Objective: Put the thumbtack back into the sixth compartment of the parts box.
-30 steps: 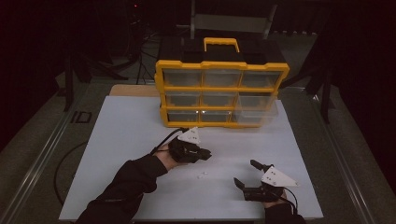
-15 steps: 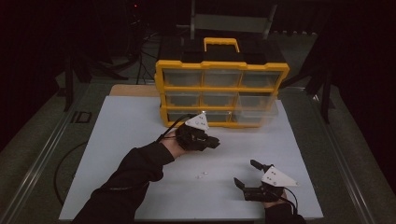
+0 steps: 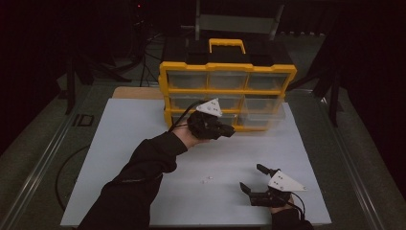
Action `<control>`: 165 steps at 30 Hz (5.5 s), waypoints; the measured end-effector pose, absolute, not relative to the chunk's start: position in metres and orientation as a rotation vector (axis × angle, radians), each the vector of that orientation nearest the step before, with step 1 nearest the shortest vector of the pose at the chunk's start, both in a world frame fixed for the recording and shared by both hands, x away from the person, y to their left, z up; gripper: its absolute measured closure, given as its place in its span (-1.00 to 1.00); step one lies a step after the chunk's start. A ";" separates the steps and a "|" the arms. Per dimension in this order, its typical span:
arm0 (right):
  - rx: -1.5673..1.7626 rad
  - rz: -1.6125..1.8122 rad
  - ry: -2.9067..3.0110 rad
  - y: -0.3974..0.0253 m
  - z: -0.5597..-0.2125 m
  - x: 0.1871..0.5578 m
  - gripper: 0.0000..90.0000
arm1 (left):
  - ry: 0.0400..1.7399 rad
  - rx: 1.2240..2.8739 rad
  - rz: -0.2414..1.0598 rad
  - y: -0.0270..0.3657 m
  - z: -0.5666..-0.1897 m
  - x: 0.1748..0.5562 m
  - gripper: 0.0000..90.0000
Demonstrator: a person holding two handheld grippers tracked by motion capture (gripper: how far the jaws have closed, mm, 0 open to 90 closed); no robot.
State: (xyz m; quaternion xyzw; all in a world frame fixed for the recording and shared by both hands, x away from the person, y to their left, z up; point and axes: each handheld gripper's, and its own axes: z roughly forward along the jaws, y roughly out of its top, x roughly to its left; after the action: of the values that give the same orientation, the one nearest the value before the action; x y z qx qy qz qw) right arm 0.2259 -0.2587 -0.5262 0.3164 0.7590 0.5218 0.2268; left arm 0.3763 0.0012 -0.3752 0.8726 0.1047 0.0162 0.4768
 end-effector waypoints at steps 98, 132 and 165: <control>0.864 1.446 2.096 -0.257 -0.526 0.226 -0.78 | 0.403 2.034 0.021 -0.030 -0.352 0.407 -0.97; 0.852 1.432 2.108 -0.253 -0.527 0.226 -0.78 | 0.395 2.081 -0.040 0.028 -0.407 0.364 -0.99; 0.843 1.421 2.126 -0.251 -0.528 0.226 -0.78 | 0.374 2.158 -0.151 0.042 -0.486 0.330 -0.99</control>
State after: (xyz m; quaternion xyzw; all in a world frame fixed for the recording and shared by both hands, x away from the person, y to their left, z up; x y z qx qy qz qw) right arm 0.2262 -0.2511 -0.5283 0.3054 0.7697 0.5144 0.2229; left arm 0.3298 0.0420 -0.4856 0.8751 0.1514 -0.0611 0.4555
